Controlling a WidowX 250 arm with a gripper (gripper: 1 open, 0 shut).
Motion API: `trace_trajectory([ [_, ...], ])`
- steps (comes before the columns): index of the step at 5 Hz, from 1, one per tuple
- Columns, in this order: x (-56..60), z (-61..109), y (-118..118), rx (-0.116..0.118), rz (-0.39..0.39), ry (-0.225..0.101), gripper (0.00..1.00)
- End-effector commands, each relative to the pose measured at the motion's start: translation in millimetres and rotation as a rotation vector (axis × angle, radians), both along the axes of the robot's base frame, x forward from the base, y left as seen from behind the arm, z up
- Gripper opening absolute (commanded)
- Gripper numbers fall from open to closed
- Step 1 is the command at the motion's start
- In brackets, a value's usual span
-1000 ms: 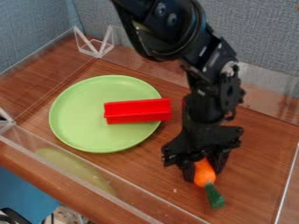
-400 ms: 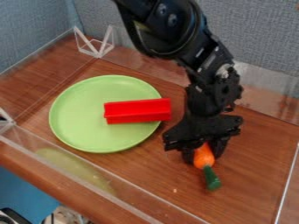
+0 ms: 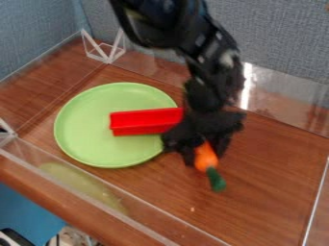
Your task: Put the carrot on the green plate
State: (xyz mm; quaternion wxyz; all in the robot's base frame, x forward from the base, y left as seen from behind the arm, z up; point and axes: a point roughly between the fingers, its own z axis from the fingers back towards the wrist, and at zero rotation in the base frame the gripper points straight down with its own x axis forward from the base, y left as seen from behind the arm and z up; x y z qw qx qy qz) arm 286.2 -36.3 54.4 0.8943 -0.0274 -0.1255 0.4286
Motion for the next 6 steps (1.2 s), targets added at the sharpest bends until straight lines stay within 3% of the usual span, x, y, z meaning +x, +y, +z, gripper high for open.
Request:
trace_trajectory([
  [1,1.7,40.8,38.0,-0.017,0.059,-0.085,0.00],
  [2,0.1,43.3,80.1,-0.001,0.129,-0.097,0.00],
  [5,2.6,16.2,78.2,0.044,0.184,-0.086,0.00],
  [6,3.2,-1.5,85.7,0.054,0.144,-0.079,0.00],
])
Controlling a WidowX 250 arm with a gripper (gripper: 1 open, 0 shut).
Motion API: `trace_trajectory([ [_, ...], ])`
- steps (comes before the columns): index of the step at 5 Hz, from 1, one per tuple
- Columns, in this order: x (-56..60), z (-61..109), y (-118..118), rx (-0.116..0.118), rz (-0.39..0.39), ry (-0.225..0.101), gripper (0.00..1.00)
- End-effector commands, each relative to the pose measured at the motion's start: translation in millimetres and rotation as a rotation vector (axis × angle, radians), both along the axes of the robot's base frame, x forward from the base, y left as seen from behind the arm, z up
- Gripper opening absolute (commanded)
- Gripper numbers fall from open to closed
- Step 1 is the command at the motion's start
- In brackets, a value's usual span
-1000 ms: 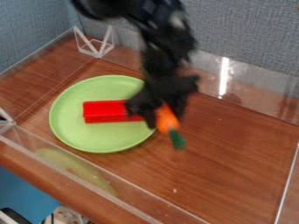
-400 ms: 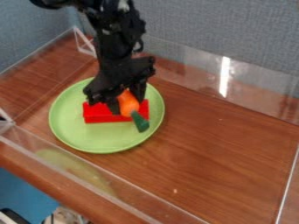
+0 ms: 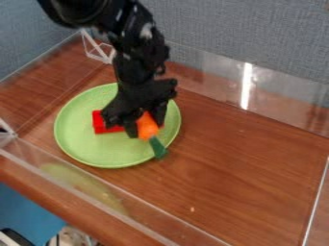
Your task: Put the carrot on the green plate
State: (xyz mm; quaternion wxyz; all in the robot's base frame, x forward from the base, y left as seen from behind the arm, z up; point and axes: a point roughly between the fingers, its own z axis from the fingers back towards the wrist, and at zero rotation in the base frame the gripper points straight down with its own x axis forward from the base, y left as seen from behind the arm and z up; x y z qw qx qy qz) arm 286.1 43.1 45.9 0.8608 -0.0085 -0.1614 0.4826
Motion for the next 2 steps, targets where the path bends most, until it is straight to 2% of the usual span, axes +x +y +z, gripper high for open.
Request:
trace_trajectory([
  [1,0.1,2.2,14.5,0.006,-0.021,-0.024,0.00],
  [2,5.5,6.1,13.3,0.009,0.000,-0.010,1.00],
])
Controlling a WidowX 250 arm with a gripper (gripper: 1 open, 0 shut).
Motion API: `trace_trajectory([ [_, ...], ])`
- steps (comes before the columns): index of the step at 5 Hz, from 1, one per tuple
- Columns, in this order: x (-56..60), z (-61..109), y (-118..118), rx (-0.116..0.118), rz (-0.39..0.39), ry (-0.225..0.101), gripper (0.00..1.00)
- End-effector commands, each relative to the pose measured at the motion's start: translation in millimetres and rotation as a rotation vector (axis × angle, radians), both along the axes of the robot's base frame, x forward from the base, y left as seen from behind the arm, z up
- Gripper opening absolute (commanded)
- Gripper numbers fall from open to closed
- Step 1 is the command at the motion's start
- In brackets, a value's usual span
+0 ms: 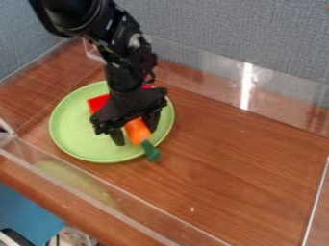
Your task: Put the carrot on the green plate
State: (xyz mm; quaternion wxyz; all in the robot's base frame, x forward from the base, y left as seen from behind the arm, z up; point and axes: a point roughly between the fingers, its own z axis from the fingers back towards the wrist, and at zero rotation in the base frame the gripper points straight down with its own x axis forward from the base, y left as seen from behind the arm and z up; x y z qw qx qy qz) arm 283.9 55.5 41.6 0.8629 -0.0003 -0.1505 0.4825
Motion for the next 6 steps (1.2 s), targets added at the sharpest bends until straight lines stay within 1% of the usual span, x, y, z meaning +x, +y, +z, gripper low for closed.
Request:
trace_trajectory([
  [1,16.4,16.4,-0.4,0.007,0.009,-0.030,1.00],
  [2,21.9,15.0,5.3,0.012,0.107,-0.020,1.00],
  [3,25.3,12.0,10.2,0.012,0.206,-0.011,1.00],
  [4,26.9,9.3,13.2,0.006,0.305,0.001,1.00],
  [6,29.6,13.2,26.3,-0.018,0.335,0.022,1.00],
])
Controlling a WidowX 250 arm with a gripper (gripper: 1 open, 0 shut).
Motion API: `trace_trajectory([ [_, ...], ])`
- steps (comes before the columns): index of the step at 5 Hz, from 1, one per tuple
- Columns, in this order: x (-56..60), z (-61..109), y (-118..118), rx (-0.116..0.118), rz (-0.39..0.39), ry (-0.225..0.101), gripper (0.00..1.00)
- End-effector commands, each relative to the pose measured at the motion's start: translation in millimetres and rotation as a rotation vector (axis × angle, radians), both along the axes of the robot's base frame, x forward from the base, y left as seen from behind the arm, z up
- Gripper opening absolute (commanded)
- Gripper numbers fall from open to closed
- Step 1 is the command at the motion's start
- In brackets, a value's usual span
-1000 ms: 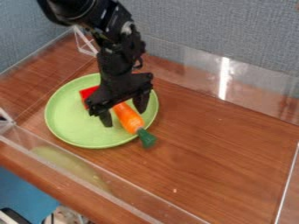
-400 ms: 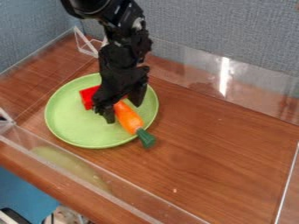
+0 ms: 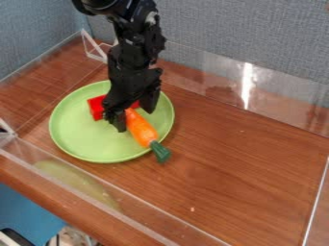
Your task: Put the carrot on the green plate
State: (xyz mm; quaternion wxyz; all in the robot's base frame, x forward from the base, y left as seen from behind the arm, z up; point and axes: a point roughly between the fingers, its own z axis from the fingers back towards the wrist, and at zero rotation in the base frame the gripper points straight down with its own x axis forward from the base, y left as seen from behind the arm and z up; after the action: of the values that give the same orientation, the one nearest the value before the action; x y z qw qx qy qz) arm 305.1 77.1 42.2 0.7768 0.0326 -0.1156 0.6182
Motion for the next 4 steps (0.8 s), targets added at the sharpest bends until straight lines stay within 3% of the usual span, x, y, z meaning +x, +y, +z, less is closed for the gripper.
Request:
trace_trajectory([
  [1,11.3,7.3,7.3,-0.003,0.106,-0.036,1.00],
  [3,15.9,0.7,7.5,-0.029,0.280,-0.017,1.00],
  [4,16.6,-3.6,6.9,-0.043,0.309,-0.010,1.00],
])
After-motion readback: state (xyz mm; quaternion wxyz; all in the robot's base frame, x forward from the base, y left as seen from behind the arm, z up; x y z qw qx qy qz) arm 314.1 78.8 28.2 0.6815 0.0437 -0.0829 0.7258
